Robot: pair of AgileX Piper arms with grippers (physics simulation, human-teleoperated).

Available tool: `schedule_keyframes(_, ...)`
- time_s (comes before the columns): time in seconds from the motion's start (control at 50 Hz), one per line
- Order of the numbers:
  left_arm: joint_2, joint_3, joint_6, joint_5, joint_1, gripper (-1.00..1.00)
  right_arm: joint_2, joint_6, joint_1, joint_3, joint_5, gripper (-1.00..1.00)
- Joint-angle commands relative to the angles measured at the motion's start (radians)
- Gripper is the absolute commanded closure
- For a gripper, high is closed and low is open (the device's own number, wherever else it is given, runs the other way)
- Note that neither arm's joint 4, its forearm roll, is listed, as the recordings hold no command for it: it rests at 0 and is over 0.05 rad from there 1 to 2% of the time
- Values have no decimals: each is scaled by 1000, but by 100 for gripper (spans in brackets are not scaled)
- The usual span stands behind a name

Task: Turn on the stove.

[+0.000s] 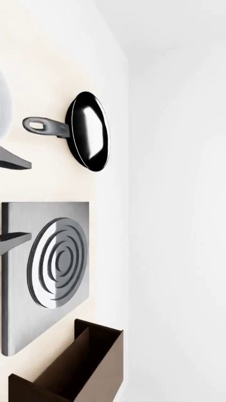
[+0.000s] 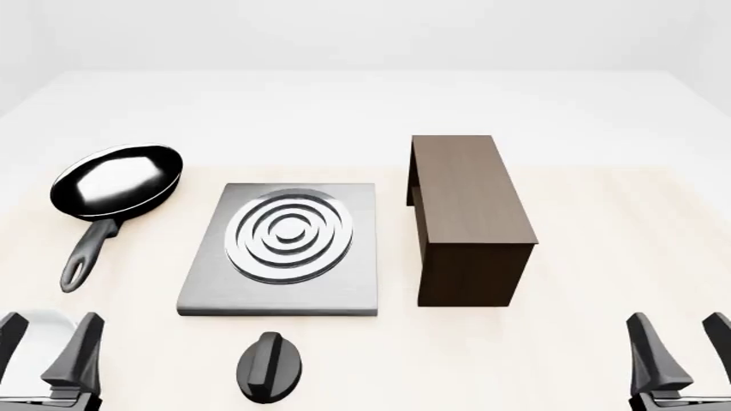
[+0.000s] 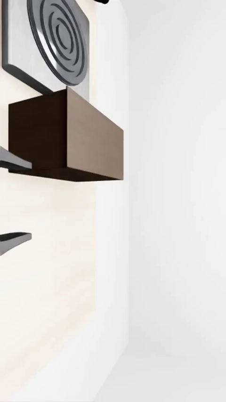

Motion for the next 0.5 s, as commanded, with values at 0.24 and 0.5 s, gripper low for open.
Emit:
schedule_keyframes(0.24, 0, -14, 20, 31, -8, -100, 3, -16, 2, -7, -2, -100)
schedule_keyframes(0.5, 4, -48, 118, 73, 54, -100, 4, -11, 1, -6, -1, -100)
